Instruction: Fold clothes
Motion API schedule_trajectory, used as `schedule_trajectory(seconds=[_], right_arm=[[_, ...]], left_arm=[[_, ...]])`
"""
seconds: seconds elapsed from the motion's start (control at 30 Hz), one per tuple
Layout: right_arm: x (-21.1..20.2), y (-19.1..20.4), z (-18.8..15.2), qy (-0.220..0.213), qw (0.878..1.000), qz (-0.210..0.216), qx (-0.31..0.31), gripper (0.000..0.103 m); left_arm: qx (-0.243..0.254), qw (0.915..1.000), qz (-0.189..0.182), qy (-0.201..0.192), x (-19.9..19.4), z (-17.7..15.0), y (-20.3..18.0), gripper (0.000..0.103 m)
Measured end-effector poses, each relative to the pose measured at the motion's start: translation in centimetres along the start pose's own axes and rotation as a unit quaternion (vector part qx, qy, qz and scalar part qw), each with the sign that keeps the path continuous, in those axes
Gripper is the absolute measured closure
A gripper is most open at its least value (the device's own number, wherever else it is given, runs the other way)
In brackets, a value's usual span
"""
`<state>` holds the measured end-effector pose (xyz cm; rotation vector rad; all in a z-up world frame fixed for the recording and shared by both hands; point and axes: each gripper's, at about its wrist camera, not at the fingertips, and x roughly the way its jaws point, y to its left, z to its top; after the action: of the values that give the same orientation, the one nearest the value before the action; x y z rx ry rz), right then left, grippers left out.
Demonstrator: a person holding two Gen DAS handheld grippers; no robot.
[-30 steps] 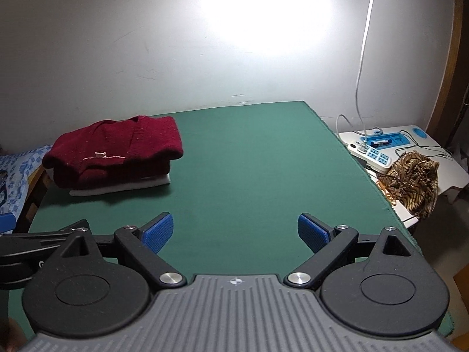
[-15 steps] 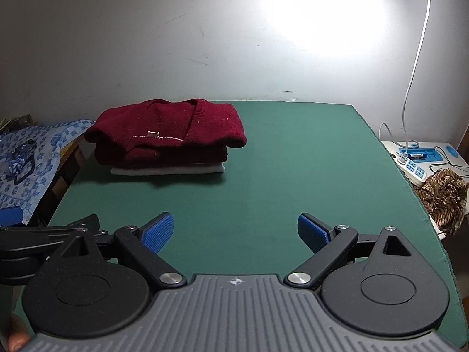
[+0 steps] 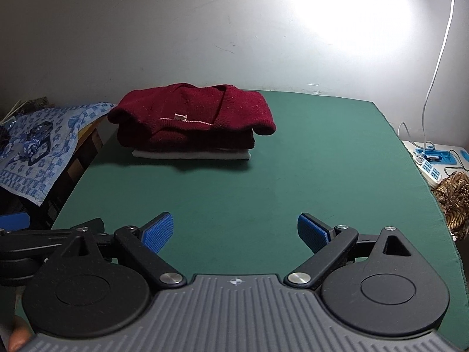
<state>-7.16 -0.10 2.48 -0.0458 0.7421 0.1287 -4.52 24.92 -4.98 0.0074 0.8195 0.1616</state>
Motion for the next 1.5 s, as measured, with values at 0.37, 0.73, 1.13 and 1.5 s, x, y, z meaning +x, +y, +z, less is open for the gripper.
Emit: schedule_trajectory(seconds=[0.37, 0.73, 1.13, 1.5], right_arm=[[0.3, 0.5, 0.0, 0.006, 1.000, -0.001, 0.005, 0.009], [0.3, 1.0, 0.3, 0.001, 1.000, -0.010, 0.002, 0.009], [0.8, 1.3, 0.6, 0.007, 1.000, -0.020, 0.012, 0.009], [1.4, 1.4, 1.0, 0.010, 1.000, -0.022, 0.013, 0.009]], left_arm=[[0.008, 0.9998, 0.012, -0.017, -0.4, -0.5, 0.6, 0.001], [0.013, 0.9995, 0.008, -0.027, -0.3, 0.1, 0.7, 0.001], [0.015, 0.9996, -0.002, -0.026, 0.6, 1.0, 1.0, 0.001], [0.019, 0.9996, 0.004, -0.022, 1.4, 1.4, 0.7, 0.001]])
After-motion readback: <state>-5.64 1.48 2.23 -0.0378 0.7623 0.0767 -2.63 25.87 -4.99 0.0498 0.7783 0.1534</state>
